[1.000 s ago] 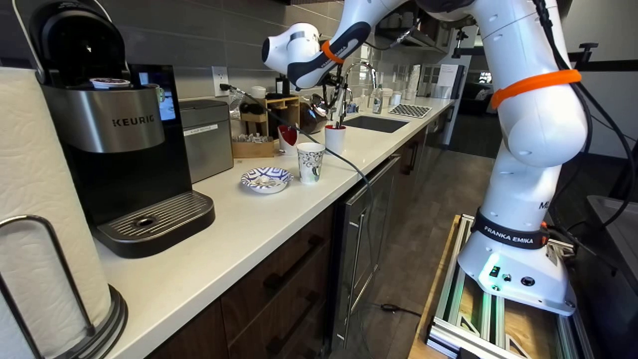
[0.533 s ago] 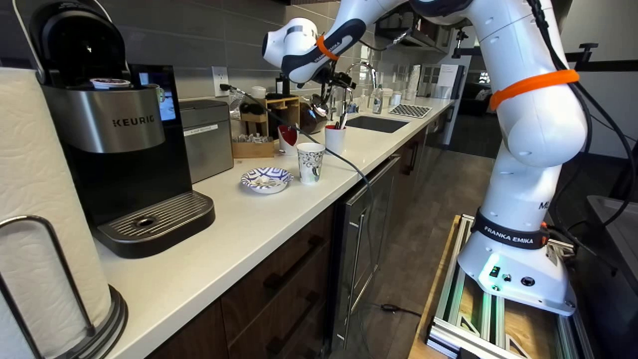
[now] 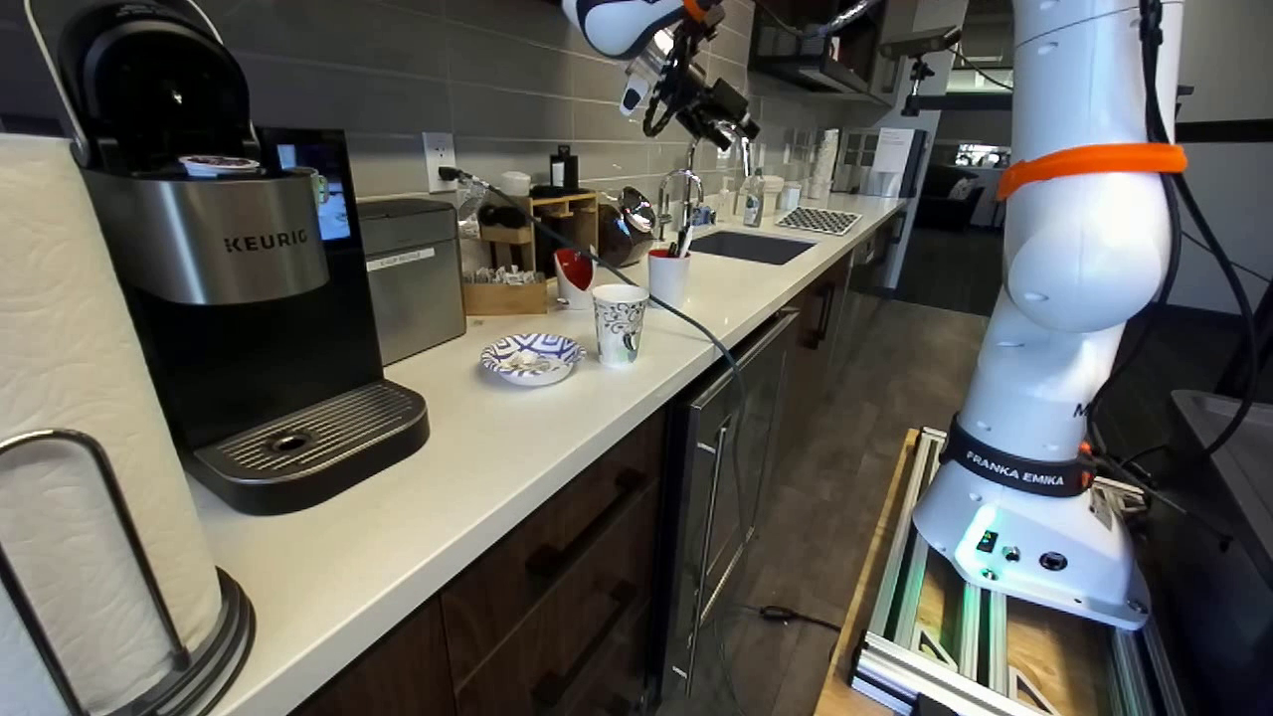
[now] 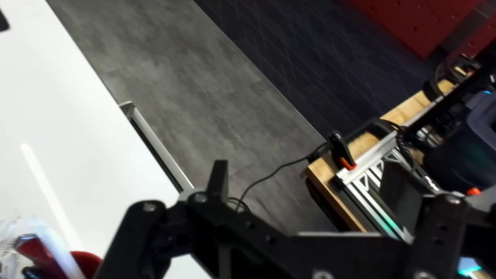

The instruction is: Move the straw to the right cup

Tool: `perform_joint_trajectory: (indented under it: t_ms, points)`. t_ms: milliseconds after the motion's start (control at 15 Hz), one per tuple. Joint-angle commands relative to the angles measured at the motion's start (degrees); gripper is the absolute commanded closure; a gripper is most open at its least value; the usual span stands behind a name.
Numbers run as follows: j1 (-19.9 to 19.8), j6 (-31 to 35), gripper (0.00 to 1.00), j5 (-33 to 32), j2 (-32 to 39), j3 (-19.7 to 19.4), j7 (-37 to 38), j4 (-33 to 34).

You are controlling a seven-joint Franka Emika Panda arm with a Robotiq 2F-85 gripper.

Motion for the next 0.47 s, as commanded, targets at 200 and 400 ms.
perform_joint_trajectory:
  t_ms: [200,400]
  points:
    - [-1.86,-3.22,0.00,20.25,-15.60,-2.10,3.47,-18.19]
    - [-0.91,-3.25,0.00,15.72,-11.18,-2.30,1.65,-12.09]
